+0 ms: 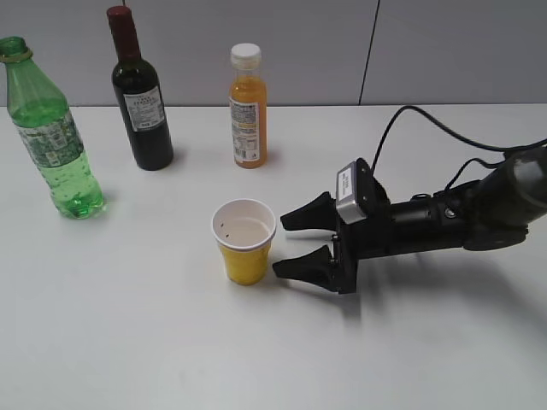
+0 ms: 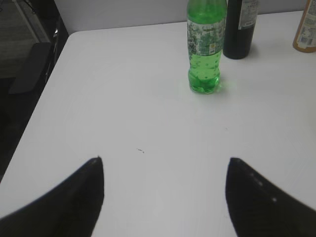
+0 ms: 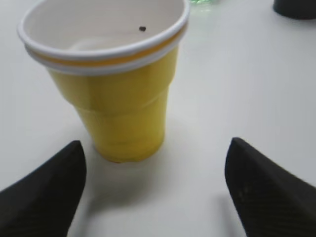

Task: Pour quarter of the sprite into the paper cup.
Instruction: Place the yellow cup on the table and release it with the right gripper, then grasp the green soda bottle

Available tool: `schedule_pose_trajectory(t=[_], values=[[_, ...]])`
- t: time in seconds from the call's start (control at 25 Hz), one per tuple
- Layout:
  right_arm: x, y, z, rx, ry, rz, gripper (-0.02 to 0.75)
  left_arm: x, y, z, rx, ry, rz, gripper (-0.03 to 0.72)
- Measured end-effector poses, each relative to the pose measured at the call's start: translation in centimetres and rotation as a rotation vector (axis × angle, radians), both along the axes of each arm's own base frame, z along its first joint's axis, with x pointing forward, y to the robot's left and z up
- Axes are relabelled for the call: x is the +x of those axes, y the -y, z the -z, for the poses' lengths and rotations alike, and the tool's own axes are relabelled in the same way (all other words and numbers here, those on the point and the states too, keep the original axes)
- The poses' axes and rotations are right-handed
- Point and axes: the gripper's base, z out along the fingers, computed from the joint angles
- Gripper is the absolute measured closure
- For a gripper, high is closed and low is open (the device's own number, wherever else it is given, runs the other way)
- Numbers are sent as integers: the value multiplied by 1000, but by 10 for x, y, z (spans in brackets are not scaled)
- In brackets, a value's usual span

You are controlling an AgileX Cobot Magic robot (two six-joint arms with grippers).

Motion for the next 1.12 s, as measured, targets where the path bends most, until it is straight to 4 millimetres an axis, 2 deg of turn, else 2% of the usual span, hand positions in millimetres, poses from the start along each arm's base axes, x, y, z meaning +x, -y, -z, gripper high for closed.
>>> schedule_pose_trajectory(t=[0.32, 0.6, 0.84, 1.12], values=[[0, 30, -44, -94, 87, 142, 85, 0, 0, 0, 0, 0, 0, 105], [17, 52, -95, -216, 159, 506, 115, 0, 0, 0, 0, 0, 0, 105], [25, 84, -125, -340, 52, 920, 120, 0, 0, 0, 0, 0, 0, 105], [20, 111, -156, -491, -111, 1219, 122, 0, 0, 0, 0, 0, 0, 105]])
